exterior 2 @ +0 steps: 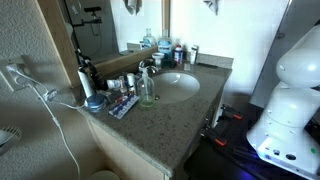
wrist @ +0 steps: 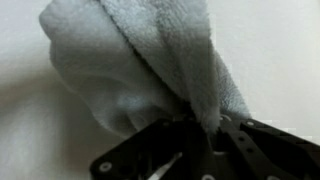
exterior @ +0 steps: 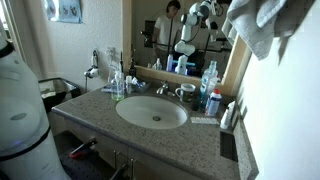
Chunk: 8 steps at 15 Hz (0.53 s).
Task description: Pick up the towel from the wall and wipe the countertop with it.
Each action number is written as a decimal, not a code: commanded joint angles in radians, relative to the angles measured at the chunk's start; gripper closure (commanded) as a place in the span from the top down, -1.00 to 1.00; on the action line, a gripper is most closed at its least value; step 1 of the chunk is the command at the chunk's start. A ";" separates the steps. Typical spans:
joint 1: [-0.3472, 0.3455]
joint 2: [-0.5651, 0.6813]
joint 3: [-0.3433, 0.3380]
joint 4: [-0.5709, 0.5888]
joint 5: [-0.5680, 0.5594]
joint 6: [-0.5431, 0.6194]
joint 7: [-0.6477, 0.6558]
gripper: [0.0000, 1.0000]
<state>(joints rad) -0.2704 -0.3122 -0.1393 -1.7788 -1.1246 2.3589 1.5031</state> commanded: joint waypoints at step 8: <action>0.217 -0.015 -0.120 -0.087 0.699 0.232 -0.585 -0.84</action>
<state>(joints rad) -0.1428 -0.3099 -0.2003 -1.8326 -0.5886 2.5641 1.0852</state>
